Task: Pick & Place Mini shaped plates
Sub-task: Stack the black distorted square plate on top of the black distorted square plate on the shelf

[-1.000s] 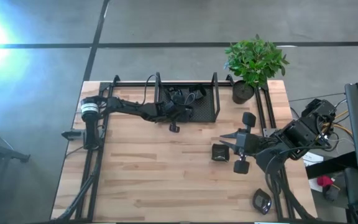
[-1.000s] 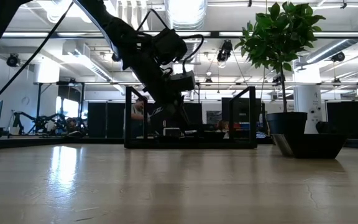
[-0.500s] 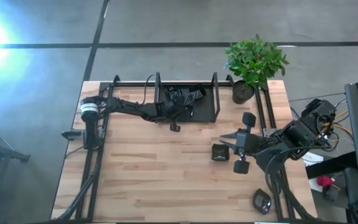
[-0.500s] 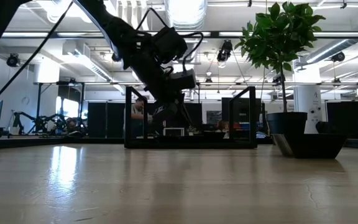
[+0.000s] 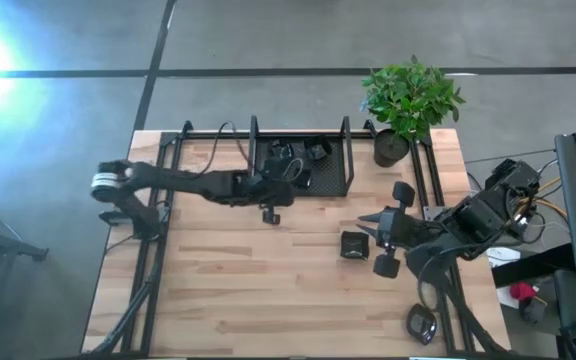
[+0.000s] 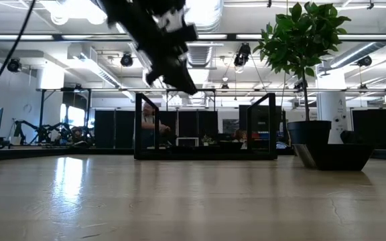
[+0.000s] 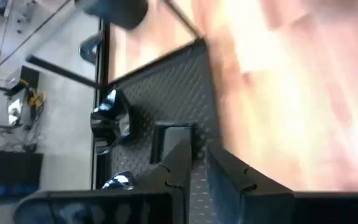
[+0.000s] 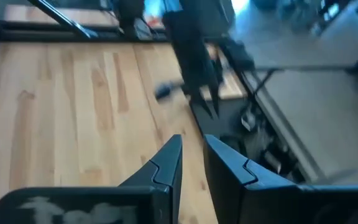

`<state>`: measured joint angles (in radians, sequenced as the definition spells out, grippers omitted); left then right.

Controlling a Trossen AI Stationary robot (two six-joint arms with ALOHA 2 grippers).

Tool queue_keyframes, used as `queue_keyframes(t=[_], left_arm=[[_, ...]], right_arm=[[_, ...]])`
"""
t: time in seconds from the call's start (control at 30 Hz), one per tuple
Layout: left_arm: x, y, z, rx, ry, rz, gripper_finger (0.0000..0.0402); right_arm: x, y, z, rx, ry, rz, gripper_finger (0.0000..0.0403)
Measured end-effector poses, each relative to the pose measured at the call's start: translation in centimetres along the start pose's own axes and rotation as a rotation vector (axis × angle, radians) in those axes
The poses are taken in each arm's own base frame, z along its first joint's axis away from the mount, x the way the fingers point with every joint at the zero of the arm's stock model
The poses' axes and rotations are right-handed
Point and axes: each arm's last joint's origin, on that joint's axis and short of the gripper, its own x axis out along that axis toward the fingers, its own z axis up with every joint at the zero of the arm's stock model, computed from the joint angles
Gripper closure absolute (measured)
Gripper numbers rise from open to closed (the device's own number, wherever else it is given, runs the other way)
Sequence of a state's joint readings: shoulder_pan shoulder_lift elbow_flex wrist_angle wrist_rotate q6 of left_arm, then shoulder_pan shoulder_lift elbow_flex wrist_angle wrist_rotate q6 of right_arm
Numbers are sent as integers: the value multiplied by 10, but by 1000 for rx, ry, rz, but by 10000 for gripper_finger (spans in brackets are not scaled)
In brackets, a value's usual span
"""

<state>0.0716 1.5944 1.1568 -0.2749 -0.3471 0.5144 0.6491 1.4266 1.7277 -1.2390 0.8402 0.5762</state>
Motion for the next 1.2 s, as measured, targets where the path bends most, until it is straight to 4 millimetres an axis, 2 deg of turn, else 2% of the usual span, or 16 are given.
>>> queue_keyframes(t=[0.3,0.53,0.83,0.97,1.2], left_arm=[[-87,-13,22,-47,-158,32,356],[-133,-18,27,-41,-265,53,356],[-157,-16,23,-43,-292,92,356],[-160,-15,22,-44,-296,93,356],[-160,-16,20,-41,-279,86,356]], right_arm=[[31,12,-43,140,122,-105,342],[56,9,-67,333,229,-176,329],[91,-12,-80,504,428,-247,278],[113,-28,-92,598,613,-248,273],[149,-54,-116,582,738,-235,277]])
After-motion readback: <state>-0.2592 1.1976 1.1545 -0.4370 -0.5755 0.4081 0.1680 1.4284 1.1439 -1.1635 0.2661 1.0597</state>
